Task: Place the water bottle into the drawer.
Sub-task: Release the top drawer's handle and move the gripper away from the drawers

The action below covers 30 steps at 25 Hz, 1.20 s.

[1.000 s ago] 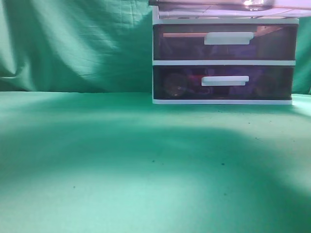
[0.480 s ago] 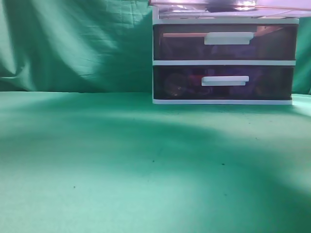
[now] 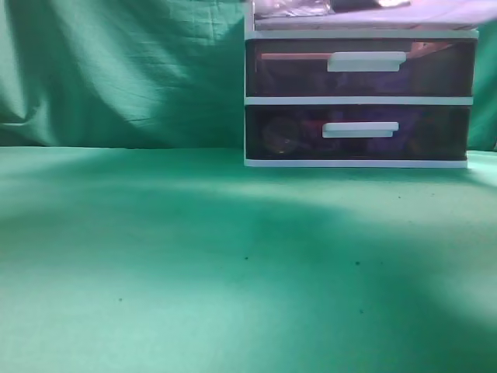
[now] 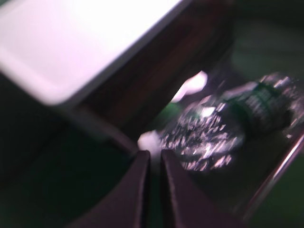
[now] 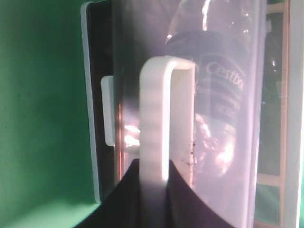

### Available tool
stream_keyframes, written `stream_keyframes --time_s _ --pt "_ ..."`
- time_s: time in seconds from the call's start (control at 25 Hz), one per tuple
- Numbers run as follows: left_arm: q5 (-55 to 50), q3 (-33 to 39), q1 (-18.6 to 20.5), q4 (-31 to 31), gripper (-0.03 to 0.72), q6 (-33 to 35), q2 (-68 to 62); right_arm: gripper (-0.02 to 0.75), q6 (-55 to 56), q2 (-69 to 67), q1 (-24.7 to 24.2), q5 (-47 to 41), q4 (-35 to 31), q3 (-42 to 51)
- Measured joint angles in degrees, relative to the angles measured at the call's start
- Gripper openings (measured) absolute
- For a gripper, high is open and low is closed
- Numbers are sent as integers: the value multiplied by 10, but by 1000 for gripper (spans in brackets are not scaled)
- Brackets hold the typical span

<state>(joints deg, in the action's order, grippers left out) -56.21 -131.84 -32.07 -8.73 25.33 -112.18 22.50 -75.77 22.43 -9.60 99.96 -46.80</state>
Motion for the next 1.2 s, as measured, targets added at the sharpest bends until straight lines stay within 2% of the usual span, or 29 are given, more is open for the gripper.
stream_keyframes --time_s 0.08,0.16,0.24,0.32,0.52,0.64,0.84,1.0,1.2 --pt "-89 0 2 115 0 -84 10 78 -16 0 0 -5 -2 -3" --pt "-145 0 3 164 0 -113 20 78 -39 0 0 -7 -6 -13" --pt "-158 0 3 154 0 -126 33 78 -51 -3 0 -10 -8 -34" --pt "-162 7 3 117 0 -129 53 78 -57 -11 0 -11 -13 -60" --pt "-166 73 3 69 0 -129 129 78 -59 -72 0 -3 -19 -127" --pt "-158 151 3 63 0 -130 198 78 -65 -118 -12 -7 -21 -170" --pt "-102 336 3 62 0 -131 368 78 -74 -184 -53 20 -17 -241" --pt "-23 489 3 62 0 -135 502 78 -78 -223 -103 96 -1 -293" --pt "49 615 3 62 0 -164 606 78 -90 -268 -150 197 12 -354"
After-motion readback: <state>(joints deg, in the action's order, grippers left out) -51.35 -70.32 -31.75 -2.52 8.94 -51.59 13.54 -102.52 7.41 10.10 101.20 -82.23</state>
